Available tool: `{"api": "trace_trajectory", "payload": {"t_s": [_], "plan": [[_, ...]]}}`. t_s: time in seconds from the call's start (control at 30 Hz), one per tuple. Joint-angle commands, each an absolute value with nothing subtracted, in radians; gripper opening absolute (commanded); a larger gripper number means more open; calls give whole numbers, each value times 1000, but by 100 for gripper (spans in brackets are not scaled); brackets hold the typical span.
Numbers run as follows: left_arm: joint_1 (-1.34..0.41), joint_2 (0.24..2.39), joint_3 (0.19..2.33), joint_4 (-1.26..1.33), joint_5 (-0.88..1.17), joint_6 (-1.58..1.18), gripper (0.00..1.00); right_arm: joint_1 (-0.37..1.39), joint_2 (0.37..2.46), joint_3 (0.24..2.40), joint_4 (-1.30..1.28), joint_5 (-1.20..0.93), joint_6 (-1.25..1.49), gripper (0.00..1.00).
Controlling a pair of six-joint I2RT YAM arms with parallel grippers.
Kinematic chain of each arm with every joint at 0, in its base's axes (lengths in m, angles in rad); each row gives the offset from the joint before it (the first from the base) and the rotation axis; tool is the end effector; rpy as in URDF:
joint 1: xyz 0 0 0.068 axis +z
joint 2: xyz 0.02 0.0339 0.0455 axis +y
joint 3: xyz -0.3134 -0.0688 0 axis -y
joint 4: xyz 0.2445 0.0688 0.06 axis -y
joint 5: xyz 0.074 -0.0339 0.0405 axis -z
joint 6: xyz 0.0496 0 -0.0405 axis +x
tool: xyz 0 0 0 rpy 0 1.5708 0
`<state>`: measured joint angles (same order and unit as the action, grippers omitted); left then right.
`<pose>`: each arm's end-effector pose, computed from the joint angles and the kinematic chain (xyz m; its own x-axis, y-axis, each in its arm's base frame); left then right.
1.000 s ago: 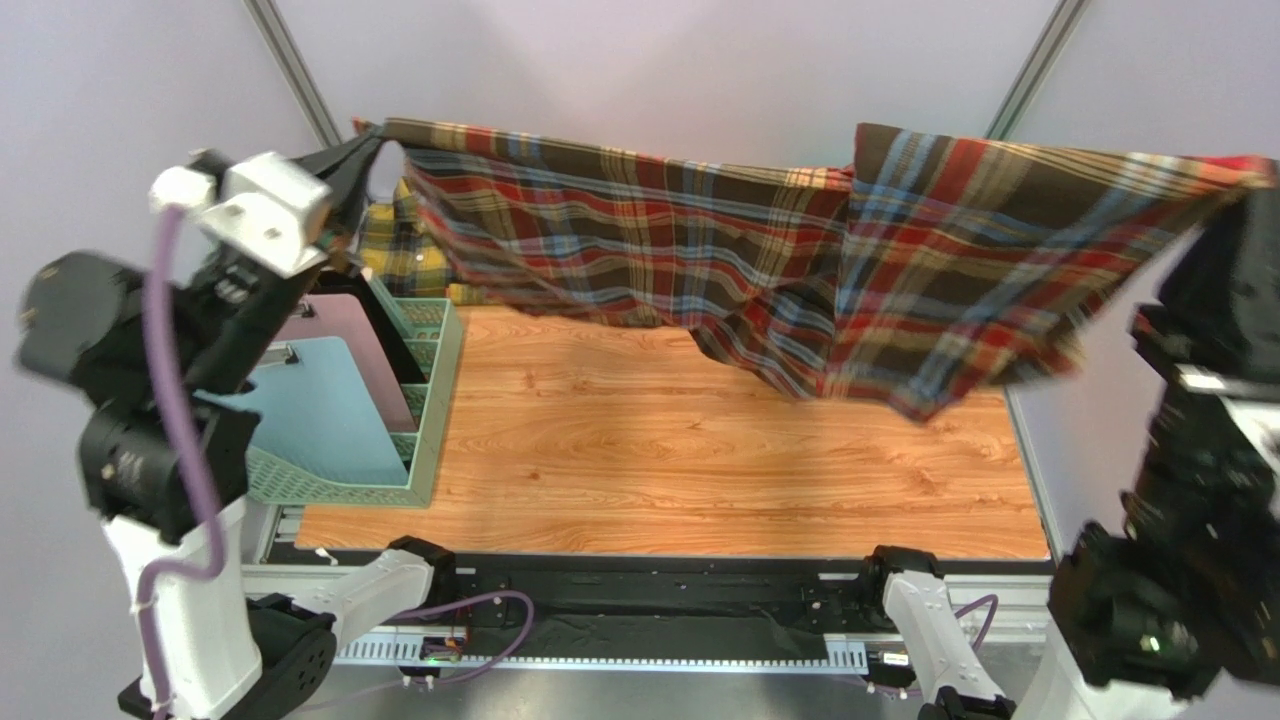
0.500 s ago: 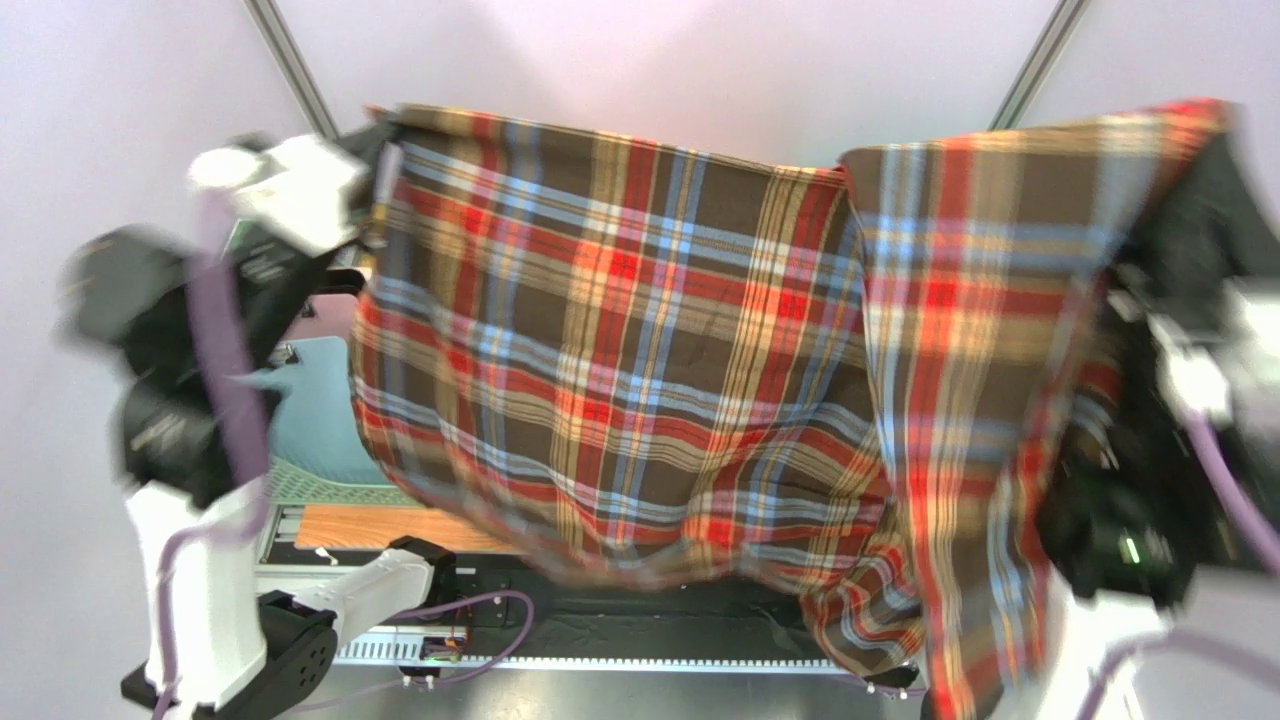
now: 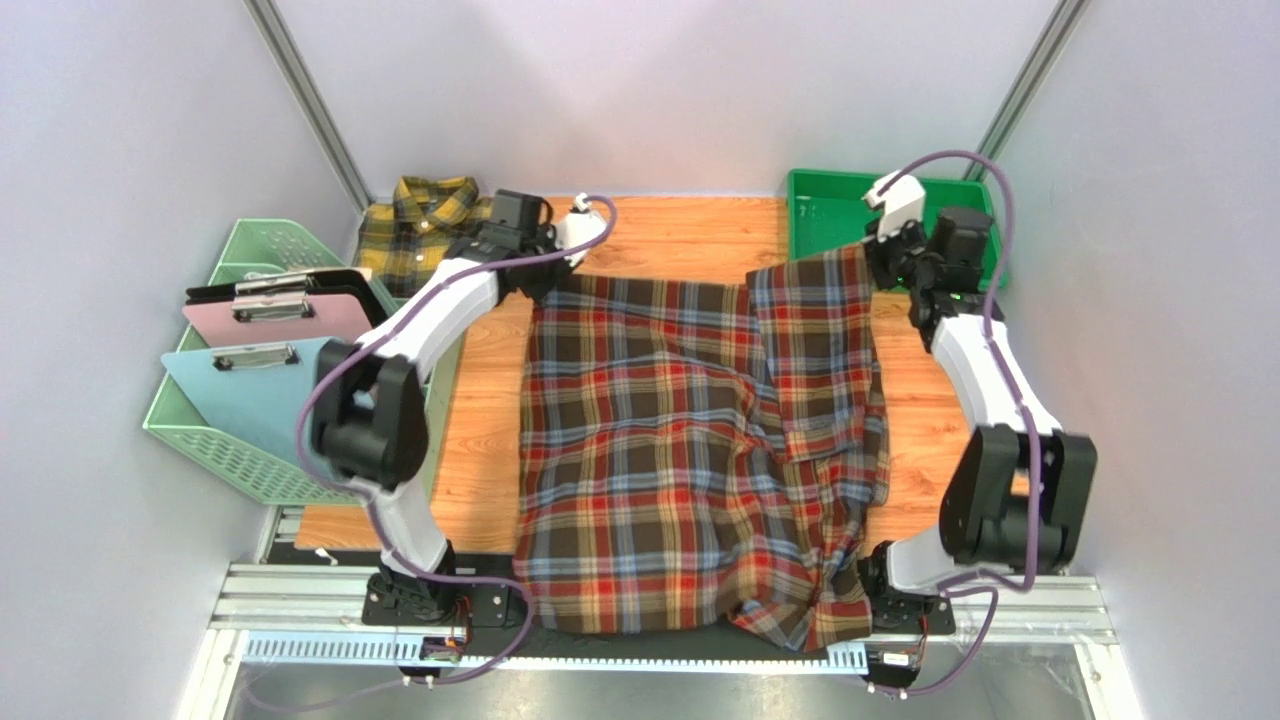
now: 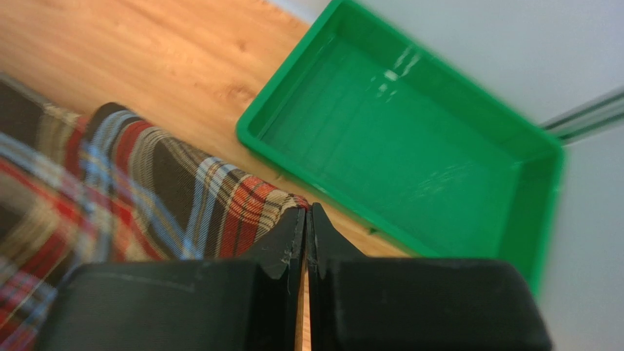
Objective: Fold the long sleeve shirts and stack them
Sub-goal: Flatten the shirt out
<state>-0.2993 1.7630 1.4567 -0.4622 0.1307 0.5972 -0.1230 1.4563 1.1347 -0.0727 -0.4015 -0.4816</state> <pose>0.3991 -0.1299 0.3190 -0.3345 0.6867 -0.6454 0.6892 0.6453 0.3294 0.3454 -0.0232 0.3585 -0.2243 -0.4019 -0.8878 -0.3939 0.8707 -0.2946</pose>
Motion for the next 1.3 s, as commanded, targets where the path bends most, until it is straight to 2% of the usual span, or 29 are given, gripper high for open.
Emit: {"api": "trace_trajectory", "payload": {"t_s": [0.0,0.13,0.23,0.33,0.37,0.4,0.47,0.5,0.57,0.67,0.7,0.73,0.83,0.87,0.97,1.1,1.27], "plan": [[-285,1961,1647,-485,40,646,0,-87,1625,1253,5,-365,-500,2],[-255,2136,1877,-569,8,612,0,-83,1776,1419,-64,-301,-463,0],[-238,2177,1949,-594,3,637,0,-84,1839,1526,-113,-284,-448,1],[-229,2197,1982,-627,2,667,0,-81,1903,1648,-277,-316,-477,36],[-224,2201,1986,-632,-30,666,0,-84,1917,1676,-326,-307,-482,57],[-218,2206,1993,-638,-35,661,1,-87,1925,1707,-375,-304,-488,66],[-203,2217,2019,-676,-43,632,10,-106,1916,1778,-538,-319,-509,70],[-196,2203,2020,-696,-40,623,18,-115,1908,1798,-663,-324,-531,72],[-180,2169,2005,-713,-6,583,32,-155,1873,1844,-809,-346,-551,72],[-173,2071,1944,-762,121,557,48,-227,1813,1810,-1107,-442,-603,64],[-175,2030,1922,-805,144,549,50,-241,1800,1775,-1226,-455,-633,62],[-176,2013,1911,-833,211,540,50,-256,1789,1690,-1271,-450,-638,54],[-179,1951,1876,-920,302,526,52,-275,1726,1515,-1301,-446,-632,44],[-179,1938,1859,-931,323,529,52,-276,1718,1418,-1289,-446,-624,43],[-183,1893,1798,-953,354,532,52,-285,1747,1335,-1250,-462,-580,41],[-183,1858,1737,-974,379,532,52,-374,1854,1313,-1212,-518,-574,41],[-183,1824,1681,-980,394,532,52,-492,1985,1345,-1256,-731,-655,41]]}}
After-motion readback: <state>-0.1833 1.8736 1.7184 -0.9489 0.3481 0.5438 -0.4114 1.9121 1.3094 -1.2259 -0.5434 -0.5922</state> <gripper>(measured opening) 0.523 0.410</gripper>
